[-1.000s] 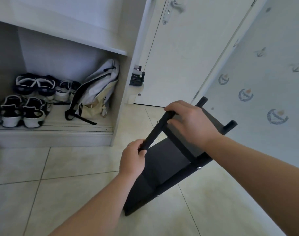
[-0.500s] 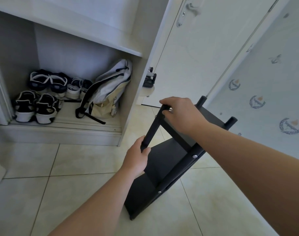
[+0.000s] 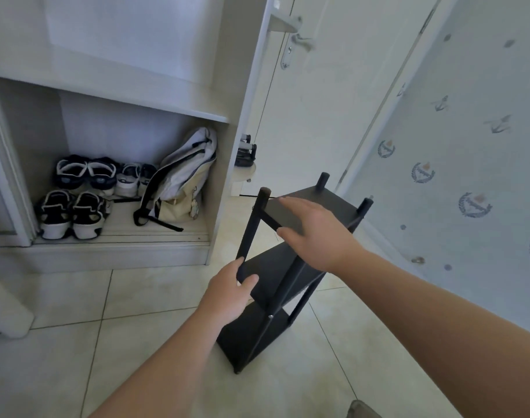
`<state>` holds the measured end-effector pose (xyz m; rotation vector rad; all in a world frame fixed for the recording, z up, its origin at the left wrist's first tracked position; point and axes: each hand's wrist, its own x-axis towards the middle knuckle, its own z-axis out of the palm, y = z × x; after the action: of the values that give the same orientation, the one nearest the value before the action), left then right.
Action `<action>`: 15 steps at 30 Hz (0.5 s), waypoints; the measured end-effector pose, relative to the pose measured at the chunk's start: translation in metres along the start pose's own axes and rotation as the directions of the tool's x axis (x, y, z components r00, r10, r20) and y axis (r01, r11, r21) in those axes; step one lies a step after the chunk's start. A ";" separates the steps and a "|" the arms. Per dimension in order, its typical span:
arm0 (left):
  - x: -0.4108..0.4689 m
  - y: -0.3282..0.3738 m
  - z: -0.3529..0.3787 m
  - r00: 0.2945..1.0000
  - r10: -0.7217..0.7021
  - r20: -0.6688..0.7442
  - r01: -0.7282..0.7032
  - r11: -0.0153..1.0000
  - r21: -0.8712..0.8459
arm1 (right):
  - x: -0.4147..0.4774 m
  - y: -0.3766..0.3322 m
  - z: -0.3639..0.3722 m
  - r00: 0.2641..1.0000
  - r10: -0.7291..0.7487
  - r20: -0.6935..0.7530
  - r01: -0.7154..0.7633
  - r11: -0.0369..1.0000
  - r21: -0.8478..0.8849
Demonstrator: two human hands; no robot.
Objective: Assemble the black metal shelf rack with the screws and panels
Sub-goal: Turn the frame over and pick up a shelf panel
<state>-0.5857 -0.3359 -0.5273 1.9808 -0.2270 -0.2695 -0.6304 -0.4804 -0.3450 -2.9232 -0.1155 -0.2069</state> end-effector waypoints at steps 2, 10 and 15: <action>-0.025 0.007 -0.003 0.999 0.030 -0.017 -0.029 0.997 0.068 | -0.032 -0.002 0.001 0.999 0.027 -0.030 -0.027 1.000 0.009; -0.119 0.008 -0.008 0.984 0.167 -0.060 -0.111 0.844 0.525 | -0.144 -0.003 0.046 0.992 0.124 -0.032 -0.122 0.991 0.050; -0.150 -0.040 -0.011 0.996 0.064 -0.055 -0.015 0.772 0.636 | -0.175 -0.014 0.112 0.988 0.131 0.086 -0.134 0.991 0.031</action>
<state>-0.7243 -0.2681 -0.5465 2.6559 -0.3460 -0.0895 -0.7897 -0.4541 -0.4762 -2.8898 0.0614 -0.0604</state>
